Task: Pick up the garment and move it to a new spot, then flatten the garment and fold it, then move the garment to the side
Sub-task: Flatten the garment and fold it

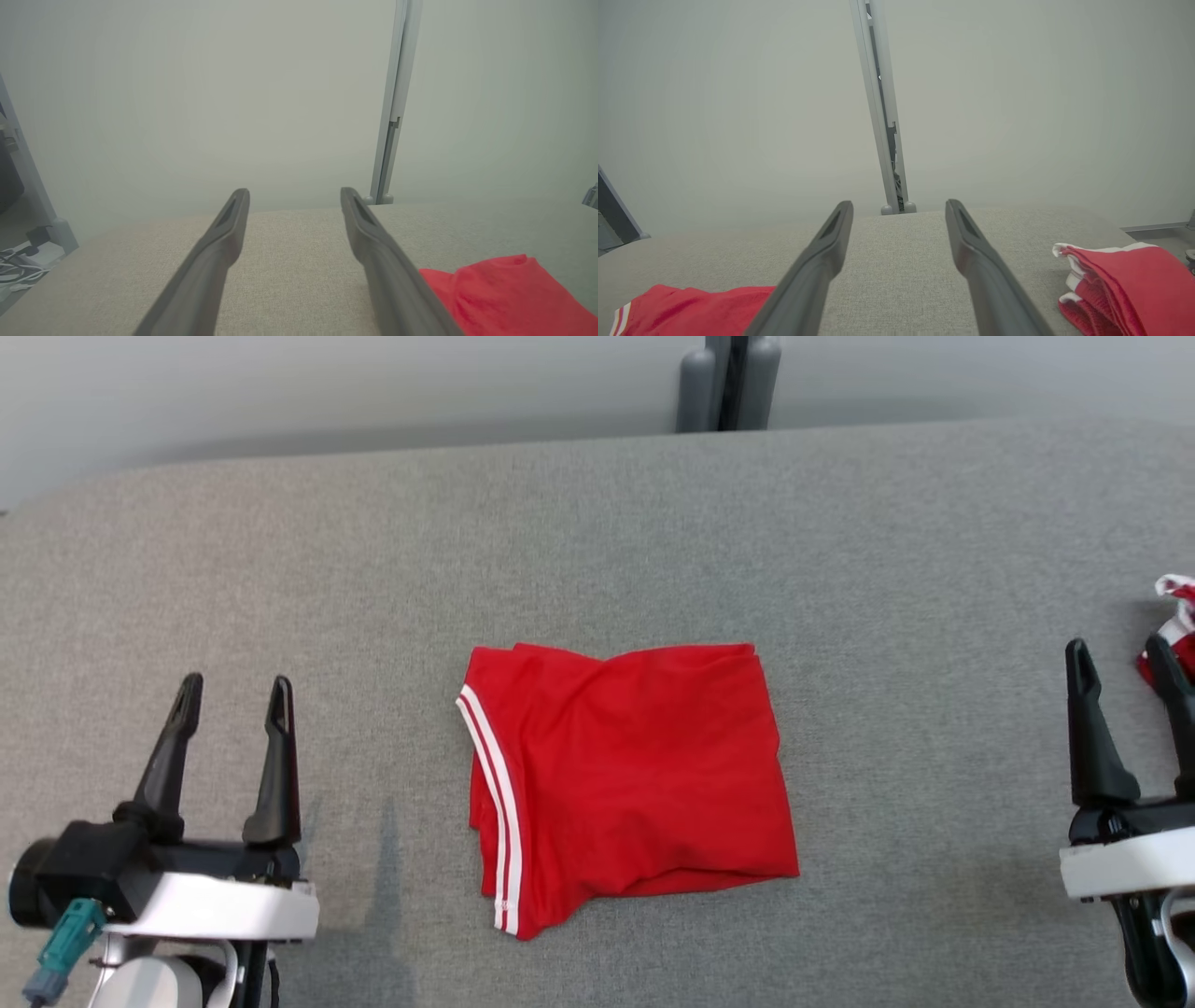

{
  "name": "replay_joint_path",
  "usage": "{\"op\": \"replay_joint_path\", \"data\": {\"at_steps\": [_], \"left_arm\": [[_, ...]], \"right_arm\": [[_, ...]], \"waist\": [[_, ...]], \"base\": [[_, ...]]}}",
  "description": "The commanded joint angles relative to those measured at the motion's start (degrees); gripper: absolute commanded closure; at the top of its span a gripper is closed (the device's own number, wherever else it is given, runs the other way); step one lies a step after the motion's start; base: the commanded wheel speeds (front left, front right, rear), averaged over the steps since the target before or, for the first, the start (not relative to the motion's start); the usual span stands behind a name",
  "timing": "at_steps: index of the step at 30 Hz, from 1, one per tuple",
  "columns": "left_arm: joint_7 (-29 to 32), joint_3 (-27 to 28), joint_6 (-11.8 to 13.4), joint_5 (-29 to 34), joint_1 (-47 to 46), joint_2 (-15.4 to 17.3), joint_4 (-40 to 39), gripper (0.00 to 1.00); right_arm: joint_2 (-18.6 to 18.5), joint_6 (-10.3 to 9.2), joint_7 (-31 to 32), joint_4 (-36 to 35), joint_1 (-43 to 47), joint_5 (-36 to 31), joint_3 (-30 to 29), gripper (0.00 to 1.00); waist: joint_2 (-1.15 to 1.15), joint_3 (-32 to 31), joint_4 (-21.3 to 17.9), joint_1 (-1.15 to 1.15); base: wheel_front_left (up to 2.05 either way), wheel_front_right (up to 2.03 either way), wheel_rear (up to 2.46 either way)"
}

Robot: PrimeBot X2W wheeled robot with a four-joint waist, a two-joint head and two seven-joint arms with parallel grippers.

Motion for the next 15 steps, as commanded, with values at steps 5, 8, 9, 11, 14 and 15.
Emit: {"op": "replay_joint_path", "data": {"at_steps": [5, 8, 9, 11, 14, 15], "left_arm": [[0.7, -0.4, -0.1, -0.2, 3.2, 0.5, -0.2, 0.00], [1.1, -0.7, -0.1, -0.1, 4.6, 0.8, -0.5, 0.00], [1.3, -0.7, -0.1, -0.1, 5.0, 0.9, -0.5, 0.00], [1.4, -0.7, -0.1, -0.1, 5.5, 1.2, -0.7, 0.00], [1.6, -0.6, 0.0, -0.1, 6.2, 1.7, -0.8, 0.00], [1.8, -0.6, 0.0, -0.1, 6.4, 1.8, -0.9, 0.00]], "right_arm": [[1.0, 0.00, 3.0, -2.3, 3.9, -1.7, -1.3, 0.00], [1.4, 0.00, 4.7, -3.6, 5.6, -2.3, -1.4, 0.00], [1.4, 0.00, 5.2, -4.0, 6.0, -2.4, -1.4, 0.00], [1.4, 0.00, 6.1, -4.6, 6.8, -2.6, -1.2, 0.00], [1.7, 0.00, 7.4, -5.5, 8.0, -2.9, -1.3, 0.00], [1.8, 0.00, 7.7, -5.8, 8.4, -2.9, -1.2, 0.00]], "waist": [[0.00, -4.0, -0.7, 0.00], [0.00, -5.4, -0.7, 0.00], [0.00, -5.9, -0.7, 0.00], [0.00, -6.6, -0.6, 0.00], [0.00, -7.5, -0.6, 0.00], [0.00, -7.8, -0.6, 0.00]], "base": [[0.00, 0.00, 0.00], [0.00, 0.00, 0.00], [0.00, 0.00, 0.00], [0.00, 0.00, 0.00], [0.00, 0.00, 0.00], [0.00, 0.00, 0.00]]}}
